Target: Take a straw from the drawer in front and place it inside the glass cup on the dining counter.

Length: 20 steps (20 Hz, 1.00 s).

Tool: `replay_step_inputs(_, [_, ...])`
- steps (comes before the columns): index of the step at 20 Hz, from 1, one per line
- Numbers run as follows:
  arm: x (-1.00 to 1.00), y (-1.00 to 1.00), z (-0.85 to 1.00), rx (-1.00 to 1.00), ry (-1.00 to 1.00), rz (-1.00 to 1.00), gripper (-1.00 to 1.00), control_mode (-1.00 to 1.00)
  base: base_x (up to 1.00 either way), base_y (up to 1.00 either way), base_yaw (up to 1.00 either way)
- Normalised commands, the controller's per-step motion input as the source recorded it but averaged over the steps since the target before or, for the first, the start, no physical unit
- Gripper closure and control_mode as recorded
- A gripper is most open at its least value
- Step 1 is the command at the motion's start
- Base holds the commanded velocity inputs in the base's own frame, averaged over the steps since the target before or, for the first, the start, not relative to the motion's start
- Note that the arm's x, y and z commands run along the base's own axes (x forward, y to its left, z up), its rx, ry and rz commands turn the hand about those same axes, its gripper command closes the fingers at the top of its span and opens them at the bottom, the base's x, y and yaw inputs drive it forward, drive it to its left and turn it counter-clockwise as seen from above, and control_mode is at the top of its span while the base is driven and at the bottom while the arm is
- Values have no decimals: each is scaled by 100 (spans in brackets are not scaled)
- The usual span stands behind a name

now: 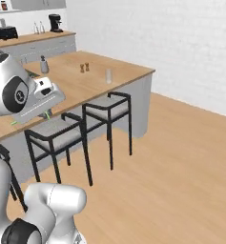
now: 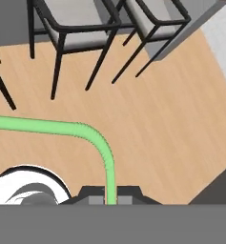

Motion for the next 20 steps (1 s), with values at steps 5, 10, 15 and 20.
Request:
replay_step_inputs(5, [0,0,0,0,0,0,100,100,83,-78,44])
replay_step_inputs(10, [0,0,0,0,0,0,100,100,75,-89,40])
replay_step_inputs(15, [0,0,0,0,0,0,100,100,71,-86,41])
replay_step_inputs(20, [0,0,0,0,0,0,100,100,70,-82,42])
